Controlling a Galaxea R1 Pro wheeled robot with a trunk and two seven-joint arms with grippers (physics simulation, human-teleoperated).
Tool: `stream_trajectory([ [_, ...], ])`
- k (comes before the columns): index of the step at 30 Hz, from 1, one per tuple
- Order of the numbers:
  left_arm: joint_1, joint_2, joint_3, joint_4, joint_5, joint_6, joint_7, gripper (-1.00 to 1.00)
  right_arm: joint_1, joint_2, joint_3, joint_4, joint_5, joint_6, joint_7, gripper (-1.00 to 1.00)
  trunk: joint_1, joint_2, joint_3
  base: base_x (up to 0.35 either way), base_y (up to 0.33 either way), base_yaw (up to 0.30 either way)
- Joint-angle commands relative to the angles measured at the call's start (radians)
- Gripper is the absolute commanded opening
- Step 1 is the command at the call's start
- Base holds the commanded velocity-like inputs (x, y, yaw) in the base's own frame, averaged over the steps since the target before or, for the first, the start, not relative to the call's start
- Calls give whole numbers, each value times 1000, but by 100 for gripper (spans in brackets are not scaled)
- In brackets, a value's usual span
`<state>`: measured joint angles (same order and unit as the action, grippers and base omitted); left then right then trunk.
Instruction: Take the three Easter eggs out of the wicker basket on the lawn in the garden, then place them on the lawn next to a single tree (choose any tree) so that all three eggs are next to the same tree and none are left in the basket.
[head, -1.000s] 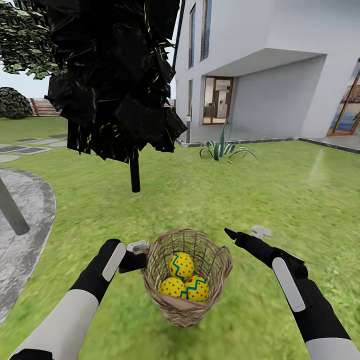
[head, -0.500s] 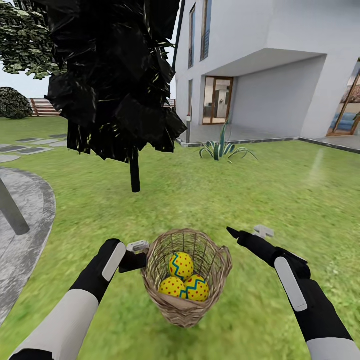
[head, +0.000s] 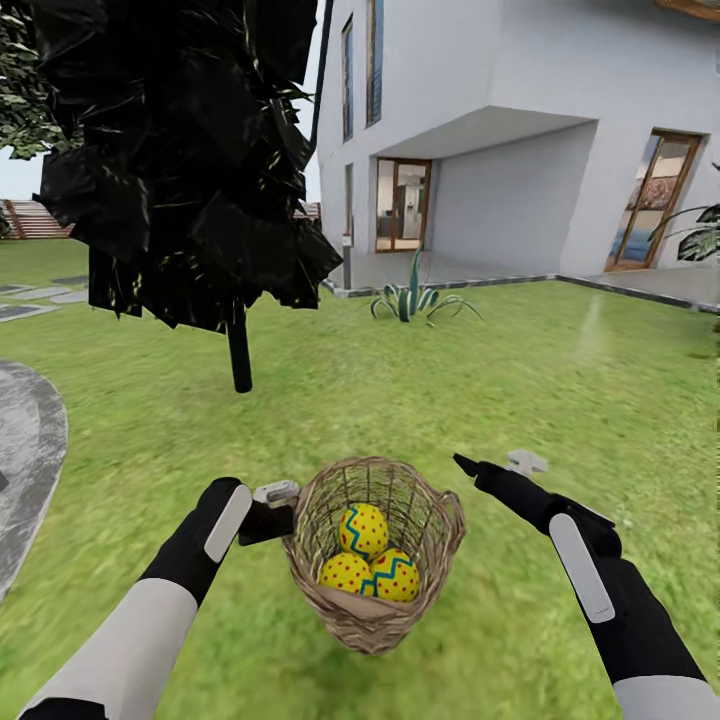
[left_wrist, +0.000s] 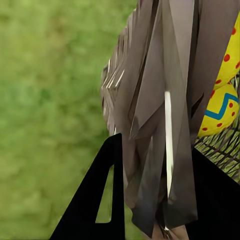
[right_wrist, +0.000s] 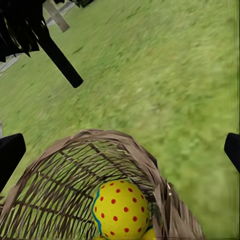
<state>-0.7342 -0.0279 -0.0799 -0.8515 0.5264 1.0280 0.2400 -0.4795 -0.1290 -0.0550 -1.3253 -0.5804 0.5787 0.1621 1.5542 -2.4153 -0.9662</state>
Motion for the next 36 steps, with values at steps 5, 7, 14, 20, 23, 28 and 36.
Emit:
stream_trajectory([
  [5, -1, 0, -1, -1, 18, 1, 11, -100, -1, 7, 4, -2, 0, 8, -2, 100, 0, 0, -5, 0, 0, -23],
  [7, -1, 0, -1, -1, 18, 1, 10, -100, -1, 9, 6, -2, 0, 13, -4, 100, 0, 0, -8, 0, 0, 72],
  [14, -1, 0, -1, -1, 18, 0, 10, -100, -1, 8, -2, 4, -2, 18, -9, 100, 0, 0, -19, 0, 0, -16],
  [20, -1, 0, -2, 0, 18, 0, 10, -100, -1, 0, -9, 38, -3, 10, -53, 100, 0, 0, -29, 0, 0, -112],
  [23, -1, 0, -3, 0, 18, 0, 10, -100, -1, 1, -18, 44, -3, 8, -113, 100, 0, 0, -33, 0, 0, -132],
  [28, 0, -1, -6, 2, 18, 0, 9, -100, -1, 0, -22, 43, 1, 3, -207, 100, 0, 0, -41, 0, 0, -150],
  [36, 1, 32, -6, 9, 15, -8, -160, -100, -1, 3, -20, 43, 8, -5, -208, 100, 0, 0, -52, 0, 0, -169],
])
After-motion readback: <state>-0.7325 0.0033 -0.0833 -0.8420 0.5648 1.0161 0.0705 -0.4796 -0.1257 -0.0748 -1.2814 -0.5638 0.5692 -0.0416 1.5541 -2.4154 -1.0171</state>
